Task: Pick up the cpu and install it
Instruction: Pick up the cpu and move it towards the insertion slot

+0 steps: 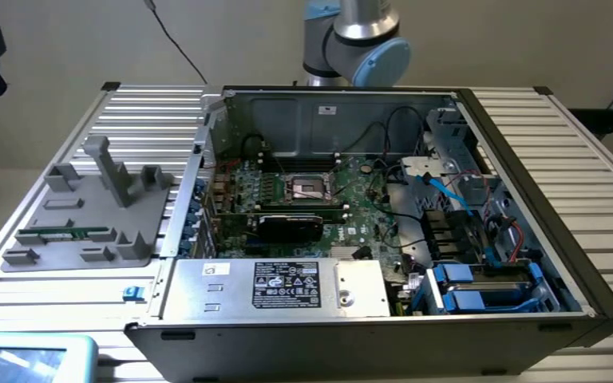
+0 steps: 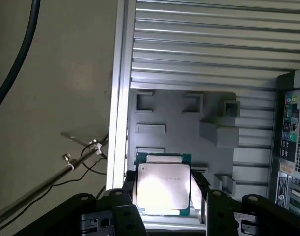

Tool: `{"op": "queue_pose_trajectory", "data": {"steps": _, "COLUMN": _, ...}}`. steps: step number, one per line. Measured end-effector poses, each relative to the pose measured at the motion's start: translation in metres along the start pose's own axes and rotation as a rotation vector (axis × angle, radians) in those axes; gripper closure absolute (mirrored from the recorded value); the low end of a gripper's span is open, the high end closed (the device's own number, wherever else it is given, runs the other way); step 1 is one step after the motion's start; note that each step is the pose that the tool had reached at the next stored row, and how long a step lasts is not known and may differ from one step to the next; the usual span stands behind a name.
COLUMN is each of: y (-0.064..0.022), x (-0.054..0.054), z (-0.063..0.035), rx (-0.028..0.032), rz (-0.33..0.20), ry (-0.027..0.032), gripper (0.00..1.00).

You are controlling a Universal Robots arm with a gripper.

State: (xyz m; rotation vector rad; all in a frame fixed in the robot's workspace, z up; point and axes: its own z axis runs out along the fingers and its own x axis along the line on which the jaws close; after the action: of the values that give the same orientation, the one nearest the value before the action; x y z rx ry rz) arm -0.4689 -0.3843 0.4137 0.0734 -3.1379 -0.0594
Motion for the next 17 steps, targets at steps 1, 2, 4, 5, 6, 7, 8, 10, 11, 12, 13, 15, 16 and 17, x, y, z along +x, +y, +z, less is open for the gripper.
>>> {"op": "queue_pose_trajectory", "data": {"steps": 1, "y": -0.0003, "x": -0.004, "z": 0.0, "rx": -0.0001, "rz": 0.0, "ry": -0.0001, "gripper": 0.47}}
{"op": "queue_pose_trajectory", "data": {"steps": 2, "y": -0.0006, "x": -0.009, "z": 0.0, "rx": 0.0, "rz": 0.0, "ry": -0.0001, "gripper": 0.47}}
{"op": "queue_pose_trajectory", "data": {"steps": 4, "y": -0.0011, "x": -0.018, "z": -0.0001, "rx": 0.0, "rz": -0.001, "ry": 0.0, "gripper": 0.47}}
{"op": "queue_pose_trajectory", "data": {"steps": 5, "y": -0.0013, "x": -0.023, "z": 0.0, "rx": -0.0001, "rz": -0.001, "ry": -0.0001, "gripper": 0.47}}
{"op": "queue_pose_trajectory", "data": {"steps": 6, "y": -0.0015, "x": -0.027, "z": 0.0, "rx": -0.0001, "rz": -0.001, "ry": -0.0002, "gripper": 0.47}}
{"op": "queue_pose_trajectory", "data": {"steps": 7, "y": -0.0017, "x": -0.032, "z": -0.0001, "rx": -0.0001, "rz": -0.001, "ry": 0.0, "gripper": 0.47}}
{"op": "queue_pose_trajectory", "data": {"steps": 8, "y": -0.0019, "x": -0.036, "z": -0.0002, "rx": 0.0, "rz": -0.001, "ry": 0.0001, "gripper": 0.47}}
{"op": "queue_pose_trajectory", "data": {"steps": 10, "y": -0.0024, "x": -0.045, "z": -0.0001, "rx": -0.0001, "rz": -0.002, "ry": 0.0, "gripper": 0.47}}
{"op": "queue_pose_trajectory", "data": {"steps": 11, "y": -0.0026, "x": -0.05, "z": -0.0001, "rx": -0.0001, "rz": -0.002, "ry": 0.0, "gripper": 0.47}}
{"op": "queue_pose_trajectory", "data": {"steps": 12, "y": -0.0028, "x": -0.055, "z": -0.0002, "rx": -0.0001, "rz": -0.003, "ry": 0.0001, "gripper": 0.47}}
{"op": "queue_pose_trajectory", "data": {"steps": 13, "y": -0.003, "x": -0.059, "z": -0.0002, "rx": 0.0, "rz": -0.003, "ry": 0.0001, "gripper": 0.47}}
{"op": "queue_pose_trajectory", "data": {"steps": 15, "y": -0.0034, "x": -0.068, "z": -0.0002, "rx": -0.0001, "rz": -0.003, "ry": 0.0001, "gripper": 0.47}}
{"op": "queue_pose_trajectory", "data": {"steps": 16, "y": -0.0036, "x": -0.072, "z": -0.0002, "rx": -0.0001, "rz": -0.003, "ry": 0.0002, "gripper": 0.47}}
{"op": "queue_pose_trajectory", "data": {"steps": 17, "y": -0.0038, "x": -0.077, "z": -0.0002, "rx": -0.0001, "rz": -0.004, "ry": 0.0, "gripper": 0.47}}
